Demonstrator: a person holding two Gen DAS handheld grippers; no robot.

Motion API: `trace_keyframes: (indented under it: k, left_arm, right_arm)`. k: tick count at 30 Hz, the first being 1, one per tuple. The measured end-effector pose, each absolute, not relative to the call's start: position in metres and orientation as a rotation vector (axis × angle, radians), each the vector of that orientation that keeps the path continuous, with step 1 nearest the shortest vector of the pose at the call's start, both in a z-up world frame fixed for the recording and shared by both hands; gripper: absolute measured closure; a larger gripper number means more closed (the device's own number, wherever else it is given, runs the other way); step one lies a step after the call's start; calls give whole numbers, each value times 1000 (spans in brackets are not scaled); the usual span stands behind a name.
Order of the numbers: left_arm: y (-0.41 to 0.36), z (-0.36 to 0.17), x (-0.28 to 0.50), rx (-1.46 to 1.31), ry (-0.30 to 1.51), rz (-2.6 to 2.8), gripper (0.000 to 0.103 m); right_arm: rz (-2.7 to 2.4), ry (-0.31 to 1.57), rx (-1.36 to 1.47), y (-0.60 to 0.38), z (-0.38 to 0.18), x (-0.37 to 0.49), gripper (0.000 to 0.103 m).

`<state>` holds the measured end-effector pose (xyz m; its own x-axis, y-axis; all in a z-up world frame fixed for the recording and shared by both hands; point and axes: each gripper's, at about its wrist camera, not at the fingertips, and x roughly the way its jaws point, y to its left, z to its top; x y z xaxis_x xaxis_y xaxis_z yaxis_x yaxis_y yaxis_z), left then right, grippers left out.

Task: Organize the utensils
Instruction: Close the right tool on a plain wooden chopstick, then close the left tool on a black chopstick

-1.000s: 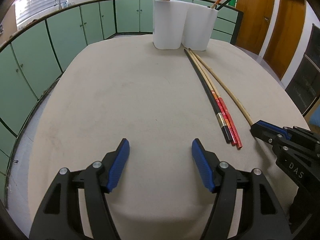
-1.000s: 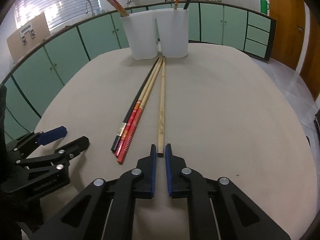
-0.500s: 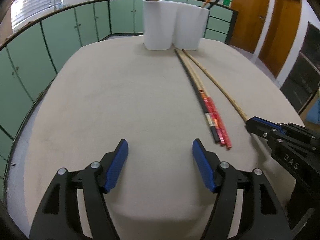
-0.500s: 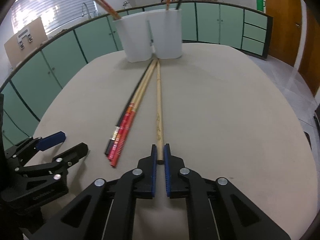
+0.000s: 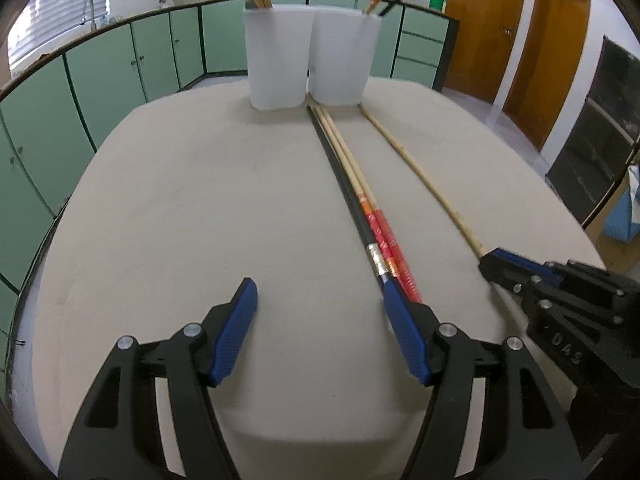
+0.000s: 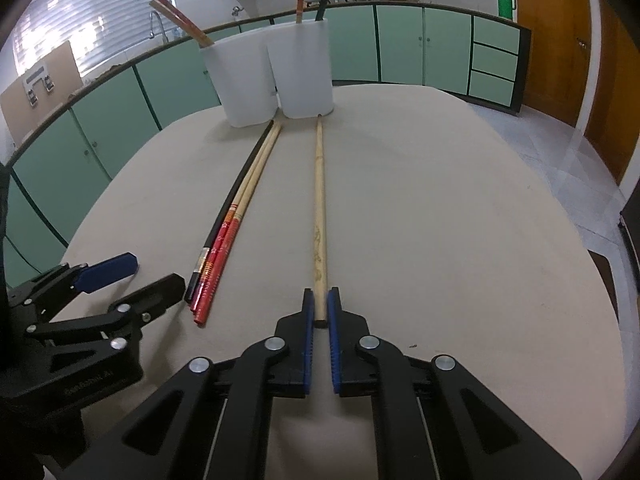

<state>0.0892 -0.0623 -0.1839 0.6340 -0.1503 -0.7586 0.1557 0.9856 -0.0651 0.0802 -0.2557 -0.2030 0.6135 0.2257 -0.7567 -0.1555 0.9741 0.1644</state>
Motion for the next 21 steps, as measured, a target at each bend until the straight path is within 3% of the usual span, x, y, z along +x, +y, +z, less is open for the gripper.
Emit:
trace_keyframes:
  k: [21]
  left_arm:
    - [-49, -190, 91, -10, 889, -139, 37]
  right_arm:
    - [219, 885, 83, -254, -203, 81, 96]
